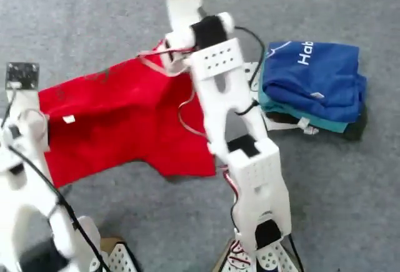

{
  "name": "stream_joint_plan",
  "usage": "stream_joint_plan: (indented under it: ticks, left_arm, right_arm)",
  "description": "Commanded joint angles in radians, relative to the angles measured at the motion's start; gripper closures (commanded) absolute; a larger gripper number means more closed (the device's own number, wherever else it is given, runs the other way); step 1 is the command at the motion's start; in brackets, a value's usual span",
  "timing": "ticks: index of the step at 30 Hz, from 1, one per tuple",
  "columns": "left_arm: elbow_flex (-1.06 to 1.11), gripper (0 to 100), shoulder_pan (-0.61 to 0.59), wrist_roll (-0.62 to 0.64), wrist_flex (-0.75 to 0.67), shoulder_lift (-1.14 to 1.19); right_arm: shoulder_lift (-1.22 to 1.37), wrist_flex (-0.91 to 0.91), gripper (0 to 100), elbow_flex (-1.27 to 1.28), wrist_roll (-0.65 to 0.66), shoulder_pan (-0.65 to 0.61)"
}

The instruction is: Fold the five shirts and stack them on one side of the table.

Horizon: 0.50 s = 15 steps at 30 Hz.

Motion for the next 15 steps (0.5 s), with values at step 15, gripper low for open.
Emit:
stream_joint_plan:
  ticks: [15]
  left_arm:
    - [0.417,97,-0.177,-0.210,-0.018,-0.408]
  right_arm:
    - [-0.654,-0.002,98.5,0.835,0.014,0.003]
